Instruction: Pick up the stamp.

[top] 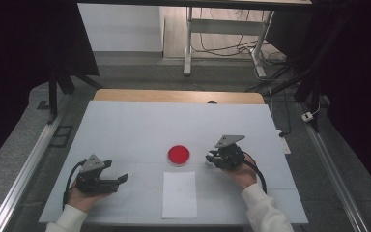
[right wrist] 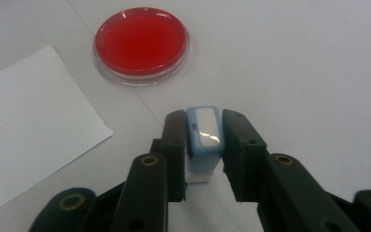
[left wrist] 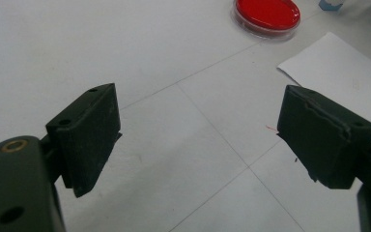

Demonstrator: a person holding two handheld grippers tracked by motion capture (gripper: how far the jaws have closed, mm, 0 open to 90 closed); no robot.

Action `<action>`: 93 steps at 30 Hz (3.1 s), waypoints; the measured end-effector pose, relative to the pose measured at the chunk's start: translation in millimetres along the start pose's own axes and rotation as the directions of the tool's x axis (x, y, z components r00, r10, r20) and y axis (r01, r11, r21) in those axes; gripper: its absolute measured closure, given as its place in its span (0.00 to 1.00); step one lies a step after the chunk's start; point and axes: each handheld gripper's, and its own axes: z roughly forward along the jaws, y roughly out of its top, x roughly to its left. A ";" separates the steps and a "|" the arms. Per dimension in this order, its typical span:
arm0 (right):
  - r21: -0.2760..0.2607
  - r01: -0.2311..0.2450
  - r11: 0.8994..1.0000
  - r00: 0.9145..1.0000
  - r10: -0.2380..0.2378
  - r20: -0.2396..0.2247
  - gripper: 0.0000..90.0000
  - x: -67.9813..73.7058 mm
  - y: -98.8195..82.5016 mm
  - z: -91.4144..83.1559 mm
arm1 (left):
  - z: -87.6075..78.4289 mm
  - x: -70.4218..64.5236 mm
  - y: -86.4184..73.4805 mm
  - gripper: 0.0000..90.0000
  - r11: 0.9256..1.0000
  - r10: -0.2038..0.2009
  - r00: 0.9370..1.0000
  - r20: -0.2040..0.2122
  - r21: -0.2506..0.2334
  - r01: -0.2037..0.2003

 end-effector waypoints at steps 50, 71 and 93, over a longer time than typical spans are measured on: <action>-0.288 -0.091 0.953 0.996 0.093 -0.009 0.84 3.9 8.8 -45.2 | 2.3 2.2 0.3 0.18 1.000 -0.008 1.000 -0.026 -0.027 0.007; -0.398 -0.141 0.907 0.990 0.118 -0.082 0.84 26.3 17.4 -67.9 | 4.3 2.9 3.9 0.18 0.999 -0.009 1.000 -0.014 -0.036 0.009; -0.408 -0.154 0.900 0.982 0.095 -0.161 0.84 54.6 27.2 -50.9 | 4.9 -0.7 4.3 0.18 0.999 -0.004 1.000 -0.017 -0.038 0.004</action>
